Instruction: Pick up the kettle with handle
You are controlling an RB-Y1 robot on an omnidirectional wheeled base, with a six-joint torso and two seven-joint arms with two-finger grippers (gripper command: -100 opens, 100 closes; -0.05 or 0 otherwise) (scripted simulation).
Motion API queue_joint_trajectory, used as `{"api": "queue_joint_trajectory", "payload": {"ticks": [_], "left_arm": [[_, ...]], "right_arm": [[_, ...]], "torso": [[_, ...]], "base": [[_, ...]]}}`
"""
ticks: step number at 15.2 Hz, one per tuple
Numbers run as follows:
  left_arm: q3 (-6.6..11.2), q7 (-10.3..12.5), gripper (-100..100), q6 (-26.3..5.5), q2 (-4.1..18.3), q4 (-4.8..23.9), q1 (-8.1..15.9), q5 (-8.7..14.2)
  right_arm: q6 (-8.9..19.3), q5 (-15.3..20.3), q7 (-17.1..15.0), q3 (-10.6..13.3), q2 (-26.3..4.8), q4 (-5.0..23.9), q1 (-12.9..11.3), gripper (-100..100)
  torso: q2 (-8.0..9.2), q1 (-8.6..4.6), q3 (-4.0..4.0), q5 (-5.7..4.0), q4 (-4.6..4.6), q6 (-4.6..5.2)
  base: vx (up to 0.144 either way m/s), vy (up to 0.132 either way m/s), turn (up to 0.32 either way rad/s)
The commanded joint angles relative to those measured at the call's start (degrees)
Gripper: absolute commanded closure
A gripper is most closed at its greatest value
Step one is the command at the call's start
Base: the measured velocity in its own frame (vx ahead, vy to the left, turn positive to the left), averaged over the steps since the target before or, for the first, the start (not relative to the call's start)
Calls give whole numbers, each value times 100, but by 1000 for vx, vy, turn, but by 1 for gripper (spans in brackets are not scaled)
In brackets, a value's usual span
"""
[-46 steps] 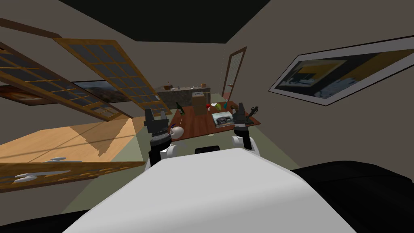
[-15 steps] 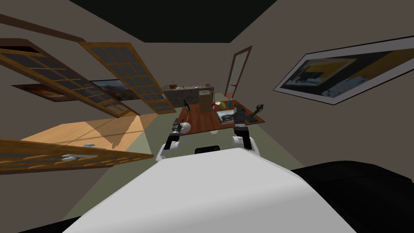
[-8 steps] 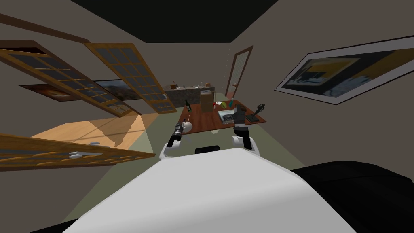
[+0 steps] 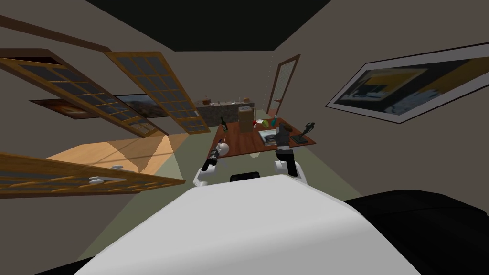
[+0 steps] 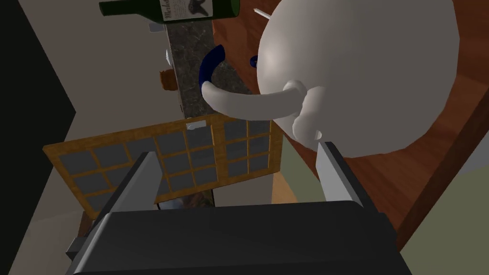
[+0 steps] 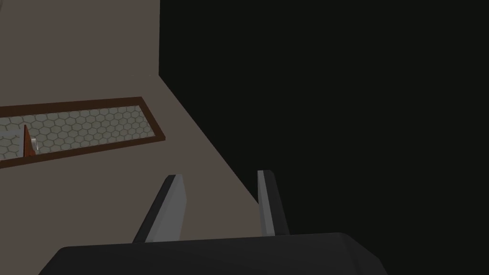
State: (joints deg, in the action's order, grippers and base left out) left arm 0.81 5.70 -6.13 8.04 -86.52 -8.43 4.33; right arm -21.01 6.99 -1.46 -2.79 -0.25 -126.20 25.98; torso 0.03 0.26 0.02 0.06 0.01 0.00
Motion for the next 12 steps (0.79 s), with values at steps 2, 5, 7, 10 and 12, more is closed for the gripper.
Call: {"api": "queue_joint_trajectory", "payload": {"ticks": [2,5,7,10,12], "left_arm": [[11,38,-100,-284,-135,303,141,7],[17,62,-100,-448,-262,493,237,16],[13,65,-100,-400,-255,503,227,23],[19,64,100,-371,-271,596,253,22],[17,63,100,-375,-273,602,244,22]], "right_arm": [[0,0,0,0,0,0,0,0],[0,0,0,0,0,0,0,0],[0,0,0,0,0,0,0,0],[0,0,0,0,1,0,1,0],[0,0,0,1,1,0,0,0]], "torso": [[-2,0,-1,0,0,0],[-5,-8,-3,-1,-1,1],[-7,-15,-4,-3,-1,1],[-21,-21,-12,-5,-4,0],[-11,-25,-4,-8,4,1]], "base": [[0,59,8],[9,38,2],[10,22,-1],[45,9,-6],[0,0,0]]}}
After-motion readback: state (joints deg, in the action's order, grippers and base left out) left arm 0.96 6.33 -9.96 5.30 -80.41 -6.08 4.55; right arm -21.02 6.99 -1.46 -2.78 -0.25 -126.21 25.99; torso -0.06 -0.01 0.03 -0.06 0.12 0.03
